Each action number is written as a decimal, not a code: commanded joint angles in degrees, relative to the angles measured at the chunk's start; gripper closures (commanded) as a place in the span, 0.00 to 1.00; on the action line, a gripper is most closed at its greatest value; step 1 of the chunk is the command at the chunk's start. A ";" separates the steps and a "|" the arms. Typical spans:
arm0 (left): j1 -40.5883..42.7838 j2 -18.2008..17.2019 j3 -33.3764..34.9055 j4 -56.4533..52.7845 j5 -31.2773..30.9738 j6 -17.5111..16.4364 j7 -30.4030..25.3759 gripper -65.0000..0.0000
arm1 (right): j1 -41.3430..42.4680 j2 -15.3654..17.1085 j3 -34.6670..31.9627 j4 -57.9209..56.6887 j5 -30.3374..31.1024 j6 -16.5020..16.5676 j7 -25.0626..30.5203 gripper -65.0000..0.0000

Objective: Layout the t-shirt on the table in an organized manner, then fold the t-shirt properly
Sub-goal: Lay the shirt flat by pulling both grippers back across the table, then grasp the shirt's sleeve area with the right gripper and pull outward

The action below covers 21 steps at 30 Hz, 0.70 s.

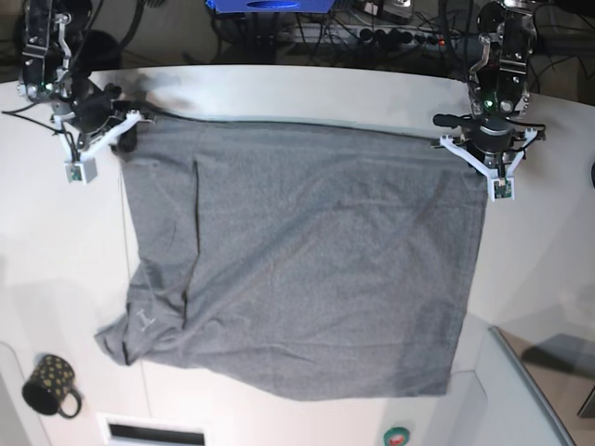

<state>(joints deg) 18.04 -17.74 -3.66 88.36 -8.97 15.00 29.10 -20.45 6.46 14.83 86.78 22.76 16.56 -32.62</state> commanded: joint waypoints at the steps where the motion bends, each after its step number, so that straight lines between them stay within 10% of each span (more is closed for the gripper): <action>1: -0.59 -0.68 -0.43 0.83 1.02 0.60 -1.72 1.00 | -0.78 0.71 0.33 1.35 0.31 0.19 0.67 1.00; 6: -0.59 -0.68 -0.43 1.27 1.02 0.60 -0.66 1.00 | -2.10 -1.05 0.77 1.61 0.49 0.10 0.75 0.95; 12: 0.29 0.11 -0.43 3.12 0.49 0.60 5.67 1.00 | -3.60 -1.40 0.69 1.96 0.49 0.10 1.02 0.45; 17: 3.54 0.55 -2.36 8.04 0.40 0.60 5.49 0.67 | -4.48 -1.32 2.27 7.85 0.14 0.01 1.98 0.43; 21: 4.51 3.10 -10.10 12.70 0.40 0.42 5.40 0.62 | -2.63 0.00 2.62 12.51 0.05 0.01 3.57 0.43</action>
<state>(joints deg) 22.81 -14.44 -13.58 99.85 -8.99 15.09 35.62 -23.70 6.04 17.52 98.26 22.28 16.47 -30.22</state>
